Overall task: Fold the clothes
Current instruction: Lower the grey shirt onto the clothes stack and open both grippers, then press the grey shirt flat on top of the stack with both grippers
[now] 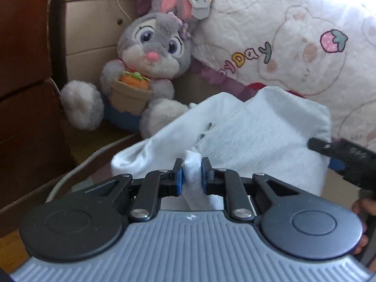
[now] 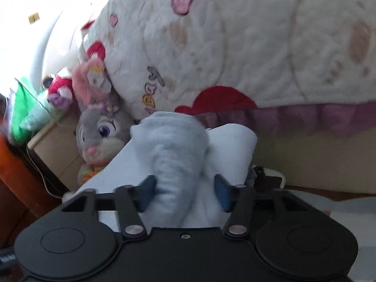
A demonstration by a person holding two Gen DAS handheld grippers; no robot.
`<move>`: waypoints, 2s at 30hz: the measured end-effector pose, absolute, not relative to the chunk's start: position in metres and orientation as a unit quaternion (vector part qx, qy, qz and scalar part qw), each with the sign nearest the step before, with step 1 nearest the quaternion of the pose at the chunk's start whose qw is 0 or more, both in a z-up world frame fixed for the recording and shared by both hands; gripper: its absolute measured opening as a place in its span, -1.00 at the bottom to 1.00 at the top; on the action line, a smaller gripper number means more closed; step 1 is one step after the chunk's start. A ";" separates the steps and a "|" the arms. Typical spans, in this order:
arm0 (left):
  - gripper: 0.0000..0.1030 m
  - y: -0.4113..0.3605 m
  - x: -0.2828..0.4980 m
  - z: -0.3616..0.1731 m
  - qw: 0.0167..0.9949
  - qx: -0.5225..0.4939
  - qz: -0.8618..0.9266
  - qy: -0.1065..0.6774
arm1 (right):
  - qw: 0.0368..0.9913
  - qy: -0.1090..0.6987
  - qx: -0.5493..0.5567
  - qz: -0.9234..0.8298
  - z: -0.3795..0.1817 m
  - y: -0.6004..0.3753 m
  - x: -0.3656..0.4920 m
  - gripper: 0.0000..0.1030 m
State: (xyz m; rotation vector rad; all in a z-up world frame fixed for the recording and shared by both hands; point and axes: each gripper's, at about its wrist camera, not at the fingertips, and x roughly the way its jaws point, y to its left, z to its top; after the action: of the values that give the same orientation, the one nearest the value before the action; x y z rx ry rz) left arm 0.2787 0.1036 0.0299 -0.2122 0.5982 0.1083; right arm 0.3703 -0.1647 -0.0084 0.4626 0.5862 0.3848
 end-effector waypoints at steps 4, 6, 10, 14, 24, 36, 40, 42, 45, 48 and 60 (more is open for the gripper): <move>-0.17 0.088 0.242 0.072 0.988 -0.039 0.023 0.150 | 0.933 0.204 0.234 0.182 -0.008 -0.189 0.340 0.09; 0.24 0.079 0.234 0.084 0.992 -0.030 -0.020 0.121 | 0.942 0.155 0.214 0.207 -0.003 -0.195 0.329 -0.05; -0.24 0.058 0.263 0.062 0.974 -0.029 -0.082 0.207 | 0.935 0.078 0.135 0.320 0.010 -0.185 0.323 -0.10; -0.31 0.052 0.284 0.014 0.954 -0.014 -0.030 0.298 | 0.939 0.112 -0.024 0.325 0.008 -0.139 0.344 -0.19; -0.31 0.040 0.280 0.002 0.958 0.044 -0.028 0.282 | 0.953 0.117 -0.054 0.275 -0.017 -0.127 0.375 -0.26; -0.31 0.057 0.277 0.009 0.967 0.022 0.012 0.255 | 0.949 0.192 0.012 0.249 0.004 -0.125 0.420 -0.22; -0.31 0.075 0.286 0.007 0.960 -0.052 -0.007 0.275 | 0.937 0.244 0.006 0.251 -0.006 -0.123 0.436 -0.22; -0.31 0.088 0.289 0.008 0.953 -0.104 -0.027 0.285 | 0.935 0.247 0.008 0.254 -0.013 -0.124 0.438 -0.19; -0.31 0.107 0.292 0.005 0.939 -0.171 -0.048 0.296 | 0.927 0.255 0.081 0.262 -0.023 -0.141 0.440 -0.19; -0.31 0.118 0.292 0.005 0.927 -0.214 -0.057 0.304 | 0.925 0.247 0.107 0.266 -0.026 -0.148 0.436 -0.19; -0.27 0.129 0.282 0.008 0.936 -0.218 -0.017 0.276 | 0.948 0.182 -0.008 0.261 -0.025 -0.087 0.263 0.38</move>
State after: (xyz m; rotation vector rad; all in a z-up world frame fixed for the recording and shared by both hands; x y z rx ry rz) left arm 0.2819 0.1287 0.0078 -0.4448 0.5650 -0.0352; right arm 0.2628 -0.0869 -0.0249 -0.0167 0.3706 0.5313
